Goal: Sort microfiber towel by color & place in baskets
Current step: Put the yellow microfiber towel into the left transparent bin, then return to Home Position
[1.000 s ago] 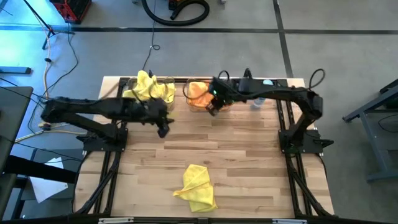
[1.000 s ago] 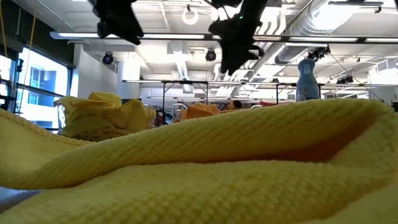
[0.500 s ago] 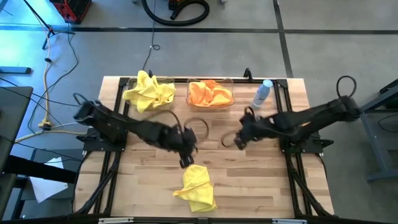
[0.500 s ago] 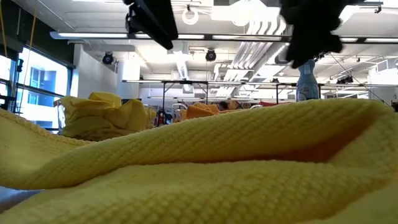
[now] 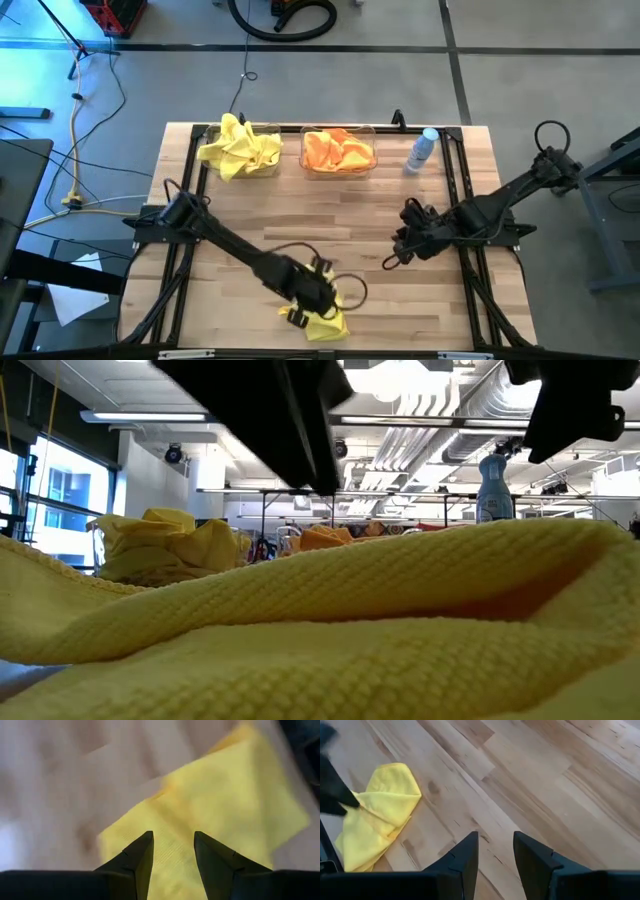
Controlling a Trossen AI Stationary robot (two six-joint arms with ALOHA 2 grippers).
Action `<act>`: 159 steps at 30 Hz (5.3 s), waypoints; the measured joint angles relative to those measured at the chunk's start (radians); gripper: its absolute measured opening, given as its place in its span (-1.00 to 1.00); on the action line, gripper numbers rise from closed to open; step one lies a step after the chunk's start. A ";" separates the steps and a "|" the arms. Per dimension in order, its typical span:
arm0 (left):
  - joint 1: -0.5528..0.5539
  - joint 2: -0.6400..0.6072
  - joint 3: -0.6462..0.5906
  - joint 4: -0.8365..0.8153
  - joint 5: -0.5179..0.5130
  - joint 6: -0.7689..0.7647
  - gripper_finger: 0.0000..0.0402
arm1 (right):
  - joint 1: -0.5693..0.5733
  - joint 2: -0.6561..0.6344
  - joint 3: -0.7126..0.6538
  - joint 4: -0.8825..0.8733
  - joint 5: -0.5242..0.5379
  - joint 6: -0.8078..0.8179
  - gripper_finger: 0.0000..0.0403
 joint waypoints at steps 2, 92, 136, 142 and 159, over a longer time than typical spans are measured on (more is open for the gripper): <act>-0.009 0.040 0.000 0.051 0.034 0.052 -0.35 | 0.015 0.000 0.000 0.000 0.009 0.003 -0.42; 1.253 -0.641 -0.665 0.125 0.072 0.401 -0.16 | -0.260 0.000 0.000 0.106 0.374 0.193 -0.42; 0.515 -0.803 -0.662 0.431 0.042 -0.028 -1.00 | -0.388 -0.169 -0.479 0.660 -0.180 -1.013 -1.00; 0.455 -0.803 -0.662 0.429 0.021 -0.053 -1.00 | -0.351 -0.406 -0.561 0.658 -0.223 -0.994 -1.00; 0.361 -0.803 -0.663 0.428 -0.064 -0.096 -1.00 | -0.377 -0.905 -0.823 0.771 -0.257 -1.019 -1.00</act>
